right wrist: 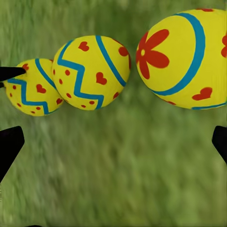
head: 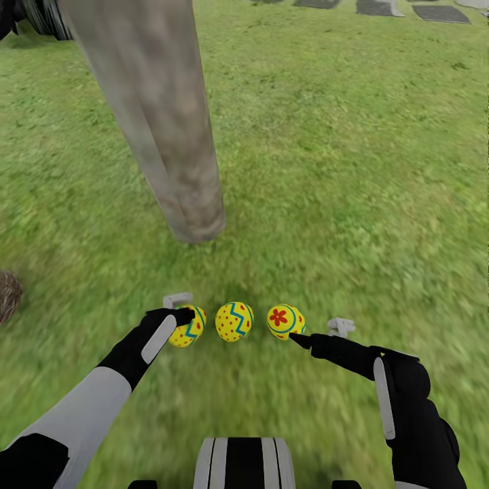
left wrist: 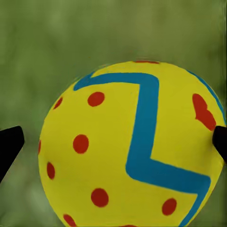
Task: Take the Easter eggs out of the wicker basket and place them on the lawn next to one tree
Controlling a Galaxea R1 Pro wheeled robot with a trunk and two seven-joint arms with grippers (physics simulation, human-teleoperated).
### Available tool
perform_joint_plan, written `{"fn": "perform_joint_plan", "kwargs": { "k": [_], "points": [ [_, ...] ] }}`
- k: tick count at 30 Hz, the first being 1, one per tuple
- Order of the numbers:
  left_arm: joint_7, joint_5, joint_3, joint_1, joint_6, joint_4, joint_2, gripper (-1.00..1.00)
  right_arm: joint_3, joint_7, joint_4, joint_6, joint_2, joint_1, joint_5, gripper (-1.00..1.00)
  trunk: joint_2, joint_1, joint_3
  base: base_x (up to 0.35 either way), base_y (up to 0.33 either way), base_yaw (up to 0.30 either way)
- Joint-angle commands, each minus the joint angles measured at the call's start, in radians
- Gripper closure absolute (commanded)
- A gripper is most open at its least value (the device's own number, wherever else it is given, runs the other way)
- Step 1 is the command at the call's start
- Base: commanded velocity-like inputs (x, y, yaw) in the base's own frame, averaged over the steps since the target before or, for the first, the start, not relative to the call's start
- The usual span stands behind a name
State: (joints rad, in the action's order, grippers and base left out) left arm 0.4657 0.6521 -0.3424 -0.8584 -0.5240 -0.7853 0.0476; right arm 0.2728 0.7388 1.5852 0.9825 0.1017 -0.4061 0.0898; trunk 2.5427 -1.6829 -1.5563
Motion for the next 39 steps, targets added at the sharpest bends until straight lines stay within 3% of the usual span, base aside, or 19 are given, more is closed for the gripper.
{"fn": "perform_joint_plan", "kwargs": {
  "k": [1,39],
  "points": [
    [0.010,0.011,-0.006,-0.001,-0.001,-0.002,0.001,-1.00,0.002,0.010,0.001,0.004,0.001,-0.001,0.010,-1.00,0.000,0.001,0.003,0.000,0.000,0.000],
    [0.010,0.011,-0.006,-0.001,-0.002,0.001,0.001,-1.00,0.005,0.010,0.001,0.007,0.001,-0.003,0.010,-1.00,-0.009,0.018,0.150,0.000,0.000,0.000]
  ]
}}
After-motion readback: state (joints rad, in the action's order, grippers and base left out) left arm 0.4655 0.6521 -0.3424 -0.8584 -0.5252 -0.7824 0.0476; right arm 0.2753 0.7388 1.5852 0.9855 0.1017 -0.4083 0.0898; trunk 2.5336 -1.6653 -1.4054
